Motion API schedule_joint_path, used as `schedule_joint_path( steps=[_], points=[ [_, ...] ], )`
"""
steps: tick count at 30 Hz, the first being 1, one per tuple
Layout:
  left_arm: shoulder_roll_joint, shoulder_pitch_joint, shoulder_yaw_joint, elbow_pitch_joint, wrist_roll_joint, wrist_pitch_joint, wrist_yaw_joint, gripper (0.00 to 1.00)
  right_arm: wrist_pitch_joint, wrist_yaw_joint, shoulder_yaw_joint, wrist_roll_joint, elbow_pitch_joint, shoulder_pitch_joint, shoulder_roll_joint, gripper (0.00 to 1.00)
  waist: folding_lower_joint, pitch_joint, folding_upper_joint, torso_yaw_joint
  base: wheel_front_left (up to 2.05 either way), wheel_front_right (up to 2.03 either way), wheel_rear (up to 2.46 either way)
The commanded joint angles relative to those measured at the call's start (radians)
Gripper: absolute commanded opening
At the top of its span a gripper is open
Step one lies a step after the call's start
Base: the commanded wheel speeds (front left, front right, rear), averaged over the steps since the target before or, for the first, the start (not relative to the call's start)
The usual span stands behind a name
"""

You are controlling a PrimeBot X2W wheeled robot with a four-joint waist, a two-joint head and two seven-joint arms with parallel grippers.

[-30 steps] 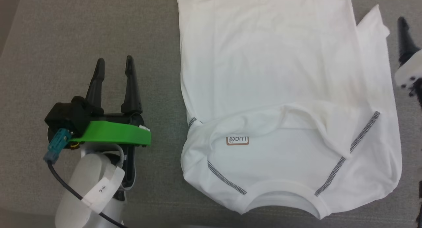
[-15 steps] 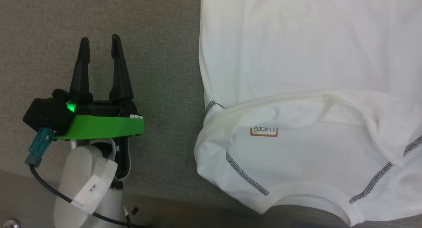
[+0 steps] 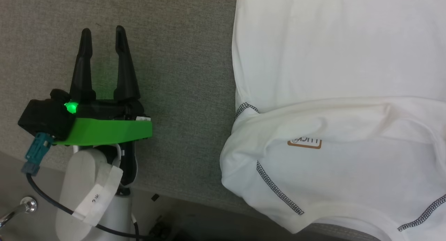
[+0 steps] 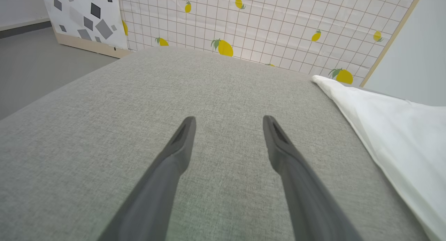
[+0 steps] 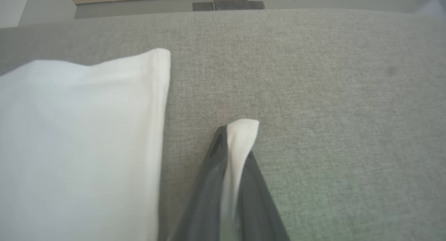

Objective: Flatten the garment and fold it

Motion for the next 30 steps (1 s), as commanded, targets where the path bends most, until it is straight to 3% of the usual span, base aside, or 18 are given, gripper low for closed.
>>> schedule_joint_path(
  steps=[1,8,15,23,30],
  points=[
    [-0.005,-0.001,-0.005,0.002,0.005,-0.005,0.005,1.0,-0.012,-0.002,0.002,-0.003,-0.005,0.016,0.008,0.0,-0.0002,-0.011,0.0,-0.004,0.0,0.0,0.0],
    [-0.005,0.012,-0.011,0.023,0.006,-0.005,0.006,1.0,-0.117,-0.002,0.003,0.038,-0.069,0.096,-0.008,0.0,-0.0002,-0.1,0.0,-0.019,0.0,0.0,0.0],
    [-0.005,0.076,0.003,0.067,0.011,-0.005,0.002,1.0,-0.168,-0.002,0.038,0.088,-0.205,0.299,-0.03,0.0,-0.0002,-0.281,0.0,-0.054,0.0,0.0,0.0],
    [-0.005,0.163,0.015,0.127,0.03,-0.005,-0.023,1.0,-0.119,-0.002,0.108,0.148,-0.532,0.556,-0.015,0.0,-0.0002,-0.455,0.0,-0.084,0.0,0.0,0.0],
    [-0.005,0.225,0.027,0.144,0.021,-0.005,-0.031,1.0,-0.029,-0.002,0.25,0.194,-0.812,0.717,0.029,0.0,-0.0002,-0.537,0.0,-0.088,0.0,0.0,0.0]
  ],
)
